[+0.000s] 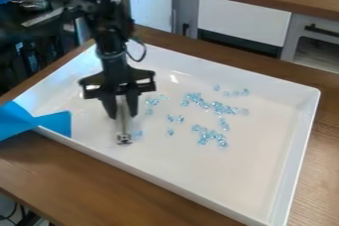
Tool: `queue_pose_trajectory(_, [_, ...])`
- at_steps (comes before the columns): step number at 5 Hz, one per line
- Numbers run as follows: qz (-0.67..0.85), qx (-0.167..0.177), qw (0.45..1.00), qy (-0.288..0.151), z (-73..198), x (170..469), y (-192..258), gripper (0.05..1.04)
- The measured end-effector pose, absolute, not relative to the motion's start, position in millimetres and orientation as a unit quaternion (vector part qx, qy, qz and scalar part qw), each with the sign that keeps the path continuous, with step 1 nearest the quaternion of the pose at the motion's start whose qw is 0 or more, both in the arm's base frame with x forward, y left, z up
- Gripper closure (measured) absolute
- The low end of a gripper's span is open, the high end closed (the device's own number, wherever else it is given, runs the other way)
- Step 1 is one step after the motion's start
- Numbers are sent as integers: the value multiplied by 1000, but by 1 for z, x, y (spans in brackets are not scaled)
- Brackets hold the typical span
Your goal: Sweep into pile
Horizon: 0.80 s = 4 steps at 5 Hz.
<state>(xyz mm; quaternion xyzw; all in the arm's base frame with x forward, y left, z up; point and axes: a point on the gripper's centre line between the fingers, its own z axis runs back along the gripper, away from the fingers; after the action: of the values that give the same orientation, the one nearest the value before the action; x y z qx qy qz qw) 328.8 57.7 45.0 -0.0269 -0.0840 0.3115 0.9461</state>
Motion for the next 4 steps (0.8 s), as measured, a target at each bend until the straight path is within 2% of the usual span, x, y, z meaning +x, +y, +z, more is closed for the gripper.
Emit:
queue_pose_trajectory(3, [302, -17, 948, -100, 39, 357, 16, 711])
queue_pose_trajectory(4, [303, -26, 948, -92, 40, 362, -1, 711])
